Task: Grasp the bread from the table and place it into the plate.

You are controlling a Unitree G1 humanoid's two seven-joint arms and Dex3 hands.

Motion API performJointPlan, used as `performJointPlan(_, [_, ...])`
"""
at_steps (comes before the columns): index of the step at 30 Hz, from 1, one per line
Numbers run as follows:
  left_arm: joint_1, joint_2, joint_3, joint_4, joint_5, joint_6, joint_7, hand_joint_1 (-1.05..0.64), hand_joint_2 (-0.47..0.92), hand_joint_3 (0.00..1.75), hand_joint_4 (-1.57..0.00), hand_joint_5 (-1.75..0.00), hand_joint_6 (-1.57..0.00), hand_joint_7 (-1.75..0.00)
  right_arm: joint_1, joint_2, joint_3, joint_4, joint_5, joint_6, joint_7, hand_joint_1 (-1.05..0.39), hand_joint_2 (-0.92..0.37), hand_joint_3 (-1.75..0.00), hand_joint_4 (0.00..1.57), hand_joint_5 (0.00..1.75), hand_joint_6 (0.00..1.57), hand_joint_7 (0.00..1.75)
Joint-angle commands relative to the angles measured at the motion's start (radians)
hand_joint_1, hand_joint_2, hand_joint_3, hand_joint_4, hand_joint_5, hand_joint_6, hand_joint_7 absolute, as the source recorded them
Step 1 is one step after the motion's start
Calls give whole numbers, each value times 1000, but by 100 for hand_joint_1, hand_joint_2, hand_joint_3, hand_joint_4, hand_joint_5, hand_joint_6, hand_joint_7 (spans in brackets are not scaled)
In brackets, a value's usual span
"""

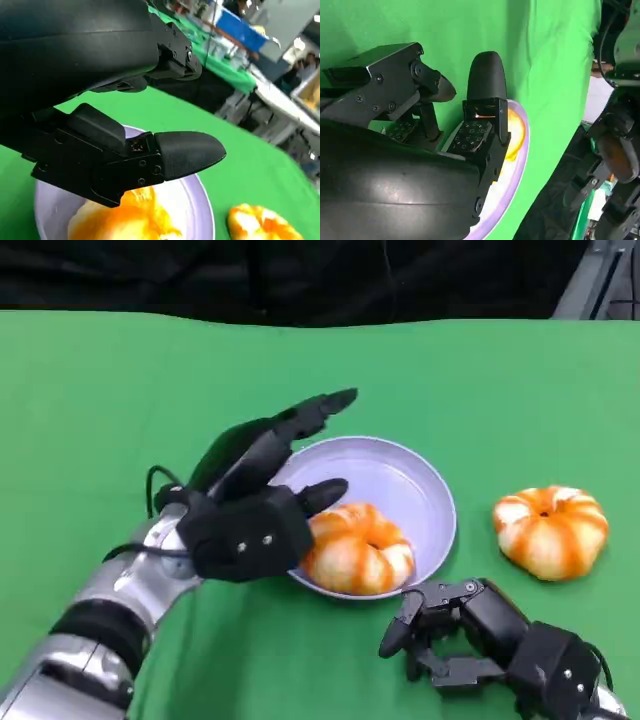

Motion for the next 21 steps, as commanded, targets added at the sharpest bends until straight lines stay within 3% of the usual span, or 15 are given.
performJointPlan(1, [60,19,50,-52,-56,-63,16,-92,92,75,-44,-5,-31,-2,12,-18,-1,-1,2,3,-7,21,-66,-88,100,123,102,90])
performJointPlan(9, [81,15,75,-72,-71,-70,0,-91,92,73,-46,-3,-32,-1,13,-19,0,-5,-1,8,-11,21,-66,-89,100,122,102,88])
performJointPlan(12, [170,23,149,-104,-165,-161,3,-85,92,71,-49,-4,-30,0,9,-17,2,-3,-8,-7,-23,21,-65,-89,101,122,102,88])
performJointPlan(21, [284,23,244,-167,-319,-242,-81,-81,92,70,-51,-3,-31,-1,9,-16,5,1,-8,-15,-34,20,-64,-91,101,120,102,88])
